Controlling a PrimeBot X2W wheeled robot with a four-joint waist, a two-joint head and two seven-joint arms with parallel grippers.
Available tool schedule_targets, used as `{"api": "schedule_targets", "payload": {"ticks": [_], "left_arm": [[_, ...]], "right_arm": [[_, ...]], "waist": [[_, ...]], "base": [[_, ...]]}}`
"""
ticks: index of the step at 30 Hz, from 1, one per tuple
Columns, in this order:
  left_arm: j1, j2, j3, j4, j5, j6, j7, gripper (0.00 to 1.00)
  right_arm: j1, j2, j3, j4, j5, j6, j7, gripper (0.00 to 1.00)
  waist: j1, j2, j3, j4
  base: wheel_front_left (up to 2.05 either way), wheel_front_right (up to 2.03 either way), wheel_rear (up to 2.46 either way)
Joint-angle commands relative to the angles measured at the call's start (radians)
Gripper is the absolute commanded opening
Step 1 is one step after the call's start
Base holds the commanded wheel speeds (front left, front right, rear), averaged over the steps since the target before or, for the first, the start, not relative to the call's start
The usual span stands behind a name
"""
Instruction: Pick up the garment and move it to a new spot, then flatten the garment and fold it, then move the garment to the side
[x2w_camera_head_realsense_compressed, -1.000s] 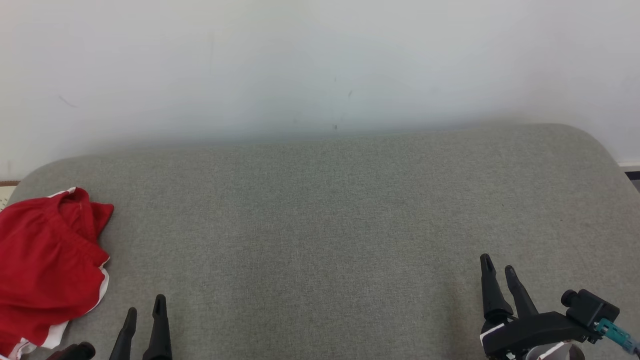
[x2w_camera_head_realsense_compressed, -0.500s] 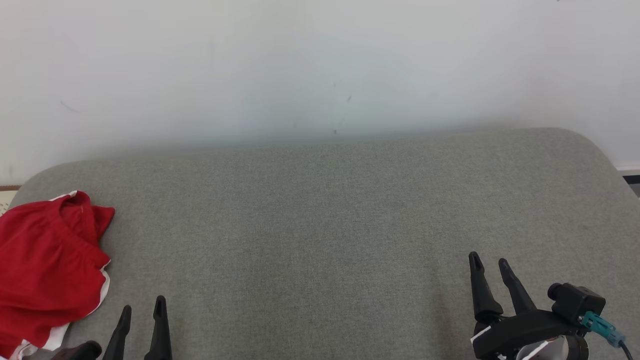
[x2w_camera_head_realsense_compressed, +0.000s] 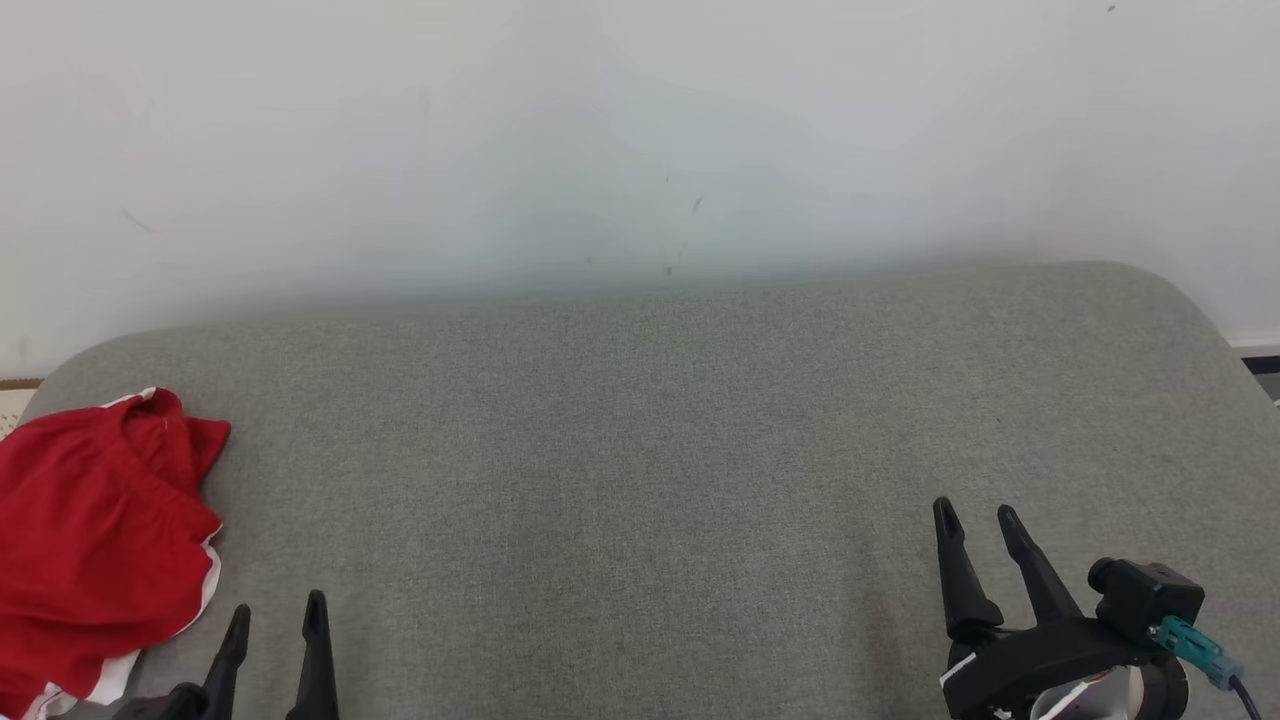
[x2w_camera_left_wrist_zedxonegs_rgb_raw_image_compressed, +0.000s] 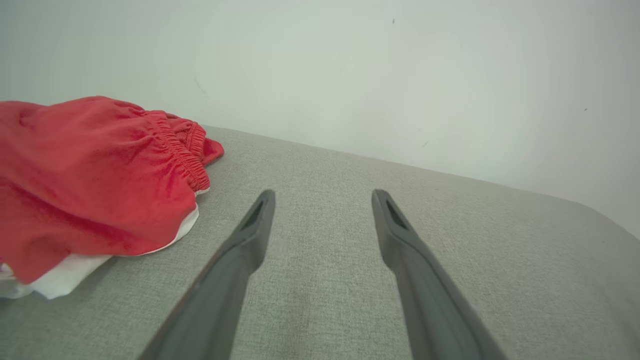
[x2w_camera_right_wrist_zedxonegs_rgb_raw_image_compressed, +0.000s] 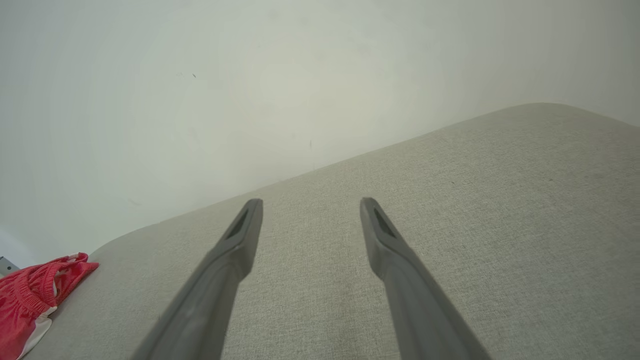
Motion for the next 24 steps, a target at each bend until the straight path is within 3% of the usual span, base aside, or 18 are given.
{"api": "schedule_targets", "payload": {"ticks": [1,24], "left_arm": [[0.008,0.011,0.002,-0.011,0.018,0.007,-0.008,1.0],[0.027,0.031,-0.011,-0.041,0.158,0.033,-0.048,1.0]], "right_arm": [[0.002,-0.009,-0.001,-0.01,-0.018,0.001,0.001,1.0],[0.023,-0.008,0.012,-0.026,-0.142,0.001,-0.006,1.0]], "waist": [[0.0,0.0,-0.001,0.0],[0.0,0.0,-0.014,0.002]], "base": [[0.0,0.0,0.0],[0.0,0.0,0.0]]}}
